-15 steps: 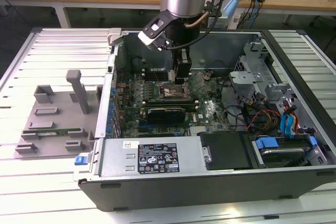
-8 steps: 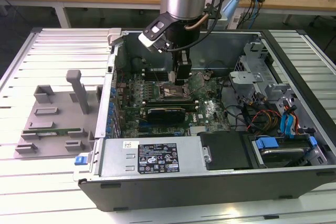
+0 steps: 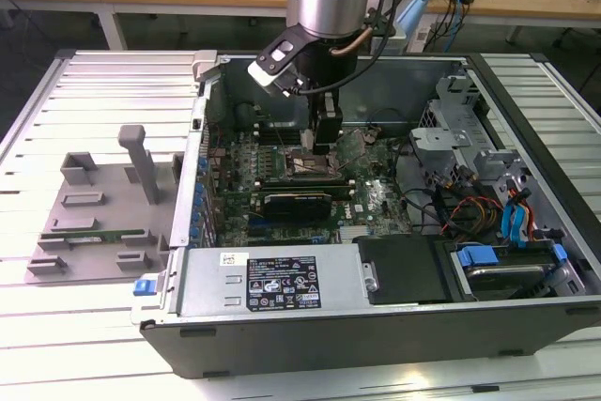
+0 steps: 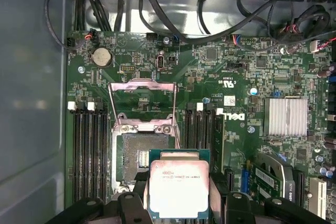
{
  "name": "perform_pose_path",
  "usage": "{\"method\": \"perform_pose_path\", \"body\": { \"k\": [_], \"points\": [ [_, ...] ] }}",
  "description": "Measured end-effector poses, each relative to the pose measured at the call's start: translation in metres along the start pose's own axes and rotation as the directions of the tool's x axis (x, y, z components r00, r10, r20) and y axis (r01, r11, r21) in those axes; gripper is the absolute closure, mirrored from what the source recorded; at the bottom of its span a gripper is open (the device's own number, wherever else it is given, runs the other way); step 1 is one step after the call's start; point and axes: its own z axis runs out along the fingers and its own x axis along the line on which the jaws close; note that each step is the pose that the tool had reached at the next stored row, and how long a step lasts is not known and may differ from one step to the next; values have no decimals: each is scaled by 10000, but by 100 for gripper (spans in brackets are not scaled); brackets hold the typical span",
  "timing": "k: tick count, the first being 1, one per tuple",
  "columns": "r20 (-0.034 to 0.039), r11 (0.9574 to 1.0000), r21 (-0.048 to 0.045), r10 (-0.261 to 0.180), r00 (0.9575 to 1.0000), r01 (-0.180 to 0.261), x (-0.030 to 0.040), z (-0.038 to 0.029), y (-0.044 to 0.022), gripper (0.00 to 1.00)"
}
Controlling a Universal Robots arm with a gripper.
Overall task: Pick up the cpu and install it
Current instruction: 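Place the cpu into insertion slot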
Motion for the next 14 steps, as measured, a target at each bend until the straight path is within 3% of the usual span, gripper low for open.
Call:
{"method": "perform_pose_path", "body": {
  "k": [14],
  "points": [
    [-1,10000,0,0,10000,0,104,63,1,45]
  ]
}}
